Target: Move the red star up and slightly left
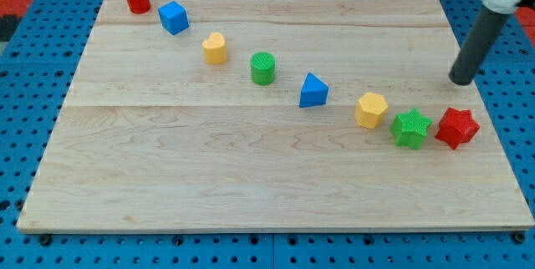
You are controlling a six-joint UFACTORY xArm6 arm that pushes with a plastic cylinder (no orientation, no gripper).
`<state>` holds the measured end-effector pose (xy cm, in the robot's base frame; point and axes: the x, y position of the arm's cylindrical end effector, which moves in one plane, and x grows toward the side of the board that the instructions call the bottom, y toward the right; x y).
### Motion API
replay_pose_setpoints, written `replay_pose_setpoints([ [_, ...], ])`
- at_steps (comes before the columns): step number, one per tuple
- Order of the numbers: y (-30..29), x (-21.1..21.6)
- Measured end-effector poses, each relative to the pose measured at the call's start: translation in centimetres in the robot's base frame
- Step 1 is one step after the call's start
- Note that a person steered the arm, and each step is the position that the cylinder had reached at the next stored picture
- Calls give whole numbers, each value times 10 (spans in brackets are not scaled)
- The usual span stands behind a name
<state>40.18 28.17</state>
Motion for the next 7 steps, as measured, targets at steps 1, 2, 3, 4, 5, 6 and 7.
replay_pose_setpoints([
  [1, 4, 0],
  [2, 7, 0],
  [3, 28, 2],
  [4, 62, 19],
  [5, 63, 29],
  [6, 50, 43],
  [7, 38, 79],
])
